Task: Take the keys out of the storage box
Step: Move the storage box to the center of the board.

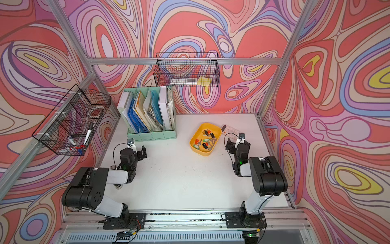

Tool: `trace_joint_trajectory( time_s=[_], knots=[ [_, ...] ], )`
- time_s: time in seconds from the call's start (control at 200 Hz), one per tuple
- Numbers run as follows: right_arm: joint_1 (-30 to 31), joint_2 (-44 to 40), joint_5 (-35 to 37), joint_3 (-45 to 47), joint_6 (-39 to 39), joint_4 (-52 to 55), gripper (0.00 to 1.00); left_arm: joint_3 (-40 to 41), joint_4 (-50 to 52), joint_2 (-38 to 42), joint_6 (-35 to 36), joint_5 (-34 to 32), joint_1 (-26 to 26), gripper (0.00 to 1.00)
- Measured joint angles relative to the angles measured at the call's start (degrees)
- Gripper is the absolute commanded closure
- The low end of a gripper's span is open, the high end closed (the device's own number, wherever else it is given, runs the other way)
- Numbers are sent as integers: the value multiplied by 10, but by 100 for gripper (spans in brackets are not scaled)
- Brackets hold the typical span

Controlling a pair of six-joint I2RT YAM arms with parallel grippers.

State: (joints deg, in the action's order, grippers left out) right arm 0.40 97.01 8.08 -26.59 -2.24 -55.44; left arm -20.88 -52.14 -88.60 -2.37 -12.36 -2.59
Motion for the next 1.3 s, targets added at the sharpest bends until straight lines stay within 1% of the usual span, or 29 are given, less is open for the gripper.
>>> trace_joint_trajectory(
  time_s=[0.185, 0.596, 0.671, 0.766, 0.841, 0.936, 0.991, 1.062, 1.172, 1.227, 1.302],
  knots=[
    [0, 0, 0, 0, 0, 0, 2, 0, 0, 0, 1, 17, 0, 1],
    [0, 0, 0, 0, 0, 0, 2, 0, 4, 0, 4, 22, 0, 1],
    [0, -7, 0, -9, -1, 33, 2, 1, 37, 30, 4, 18, 0, 1],
    [0, -31, 8, -47, -9, 121, 2, -7, 113, 123, -5, 13, -1, 1],
    [0, -65, 12, -80, -21, 182, 2, -44, 173, 187, -25, 27, -1, 1],
    [0, -120, 2, -105, -44, 244, 2, -118, 255, 220, -50, 56, -11, 1],
    [0, -150, -12, -119, -60, 282, 2, -163, 306, 227, -65, 67, -30, 1],
    [0, -182, -30, -143, -80, 337, 2, -211, 363, 229, -82, 78, -70, 1],
    [0, -214, -49, -179, -112, 425, 2, -280, 449, 209, -106, 101, -151, 3],
    [0, -226, -62, -194, -126, 470, 2, -327, 492, 175, -117, 120, -183, 5],
    [0, -236, -83, -208, -140, 525, 2, -400, 548, 116, -128, 145, -208, 6]
  ],
)
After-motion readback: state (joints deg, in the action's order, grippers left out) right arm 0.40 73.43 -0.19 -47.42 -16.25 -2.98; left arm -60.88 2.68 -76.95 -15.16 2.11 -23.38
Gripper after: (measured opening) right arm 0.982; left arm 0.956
